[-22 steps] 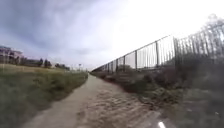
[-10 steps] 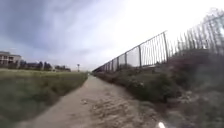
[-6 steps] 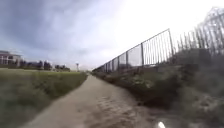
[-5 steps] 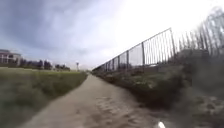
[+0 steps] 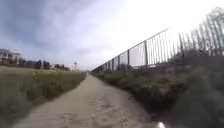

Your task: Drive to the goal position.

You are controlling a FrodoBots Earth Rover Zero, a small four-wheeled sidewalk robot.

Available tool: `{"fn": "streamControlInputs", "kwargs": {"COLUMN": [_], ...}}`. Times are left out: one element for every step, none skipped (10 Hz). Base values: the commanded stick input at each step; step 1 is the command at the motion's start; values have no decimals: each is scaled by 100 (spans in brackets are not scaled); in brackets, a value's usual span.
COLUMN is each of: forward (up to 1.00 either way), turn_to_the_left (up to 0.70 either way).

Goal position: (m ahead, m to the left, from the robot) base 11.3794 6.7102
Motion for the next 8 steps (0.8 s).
{"fn": "streamControlInputs", "kwargs": {"forward": [100, 100, 100, 100, 100, 100, 100, 100], "turn_to_the_left": [0, 0, 0, 0, 0, 0, 0, 0]}}
